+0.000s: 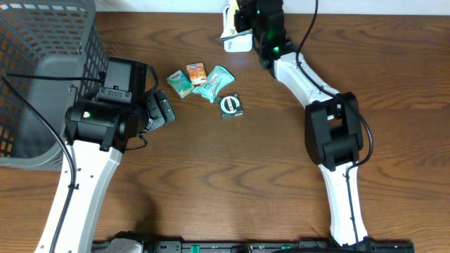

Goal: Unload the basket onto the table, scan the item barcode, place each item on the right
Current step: 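Carry the snack bag to the far right corner and drop it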

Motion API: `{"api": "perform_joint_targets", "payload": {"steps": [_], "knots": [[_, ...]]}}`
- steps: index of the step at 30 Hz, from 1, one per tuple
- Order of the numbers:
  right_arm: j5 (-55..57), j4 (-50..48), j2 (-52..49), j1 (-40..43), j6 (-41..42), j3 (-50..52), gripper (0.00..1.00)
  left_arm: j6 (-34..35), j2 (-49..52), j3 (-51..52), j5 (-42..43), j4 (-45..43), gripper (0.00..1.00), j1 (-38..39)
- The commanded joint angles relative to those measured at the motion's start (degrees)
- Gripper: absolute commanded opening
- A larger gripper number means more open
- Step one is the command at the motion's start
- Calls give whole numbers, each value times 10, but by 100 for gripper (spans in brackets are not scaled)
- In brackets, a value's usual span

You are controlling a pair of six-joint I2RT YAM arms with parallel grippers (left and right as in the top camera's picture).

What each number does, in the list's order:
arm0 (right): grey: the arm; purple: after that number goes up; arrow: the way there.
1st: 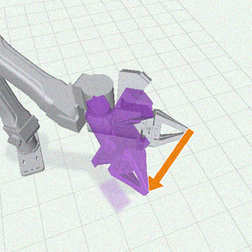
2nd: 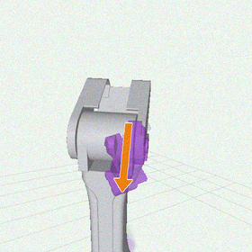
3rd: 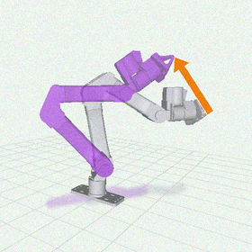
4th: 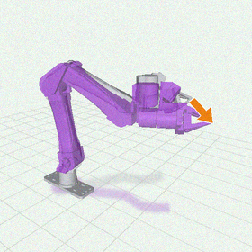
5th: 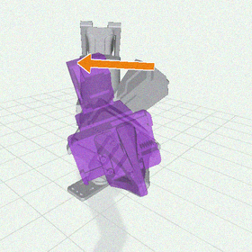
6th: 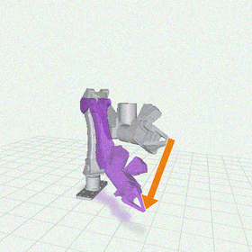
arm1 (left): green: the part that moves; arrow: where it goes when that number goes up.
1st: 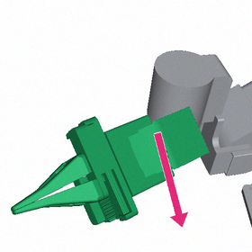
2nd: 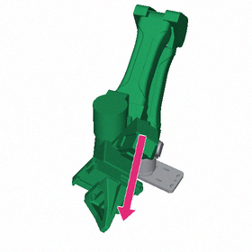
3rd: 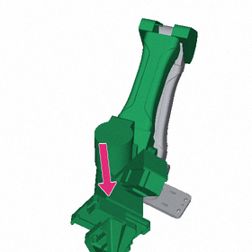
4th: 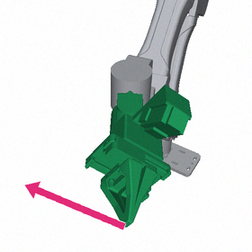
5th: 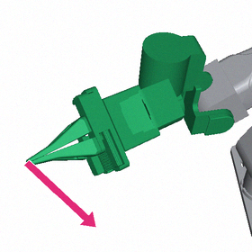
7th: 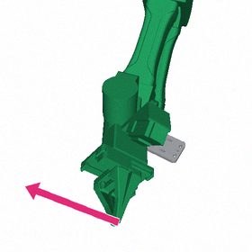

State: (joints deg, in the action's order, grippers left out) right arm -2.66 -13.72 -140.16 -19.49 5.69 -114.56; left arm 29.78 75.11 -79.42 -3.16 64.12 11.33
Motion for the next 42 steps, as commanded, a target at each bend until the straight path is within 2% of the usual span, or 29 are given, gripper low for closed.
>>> {"api": "perform_joint_targets", "payload": {"steps": [1,6,11,13,18,19,20,21,24,33,42], "knots": [[15,52,72,48,6,-18,1,1,-2,-2,-5,2,98,-2],[34,194,123,115,-37,-18,1,1,-2,-2,-5,2,98,-2],[62,353,132,178,-162,-18,1,1,-2,-2,-5,2,98,-2],[110,398,129,199,-196,-16,1,1,-2,-2,-5,2,98,-2],[336,462,115,260,-281,-16,1,1,-2,-2,-5,2,98,-2],[374,470,112,274,-287,-16,16,1,-2,-2,-5,2,98,-2],[386,484,111,287,-287,-16,40,1,-2,-2,-5,2,98,-2],[374,514,111,304,-287,-16,71,1,-2,-2,-5,2,98,-2],[334,558,111,325,-285,-16,99,1,-2,-2,-5,2,98,-2],[129,602,111,312,-282,-16,99,1,-2,-2,-5,2,97,-2],[-259,651,111,251,-153,-16,99,1,-2,-2,-5,2,97,-2]]}}
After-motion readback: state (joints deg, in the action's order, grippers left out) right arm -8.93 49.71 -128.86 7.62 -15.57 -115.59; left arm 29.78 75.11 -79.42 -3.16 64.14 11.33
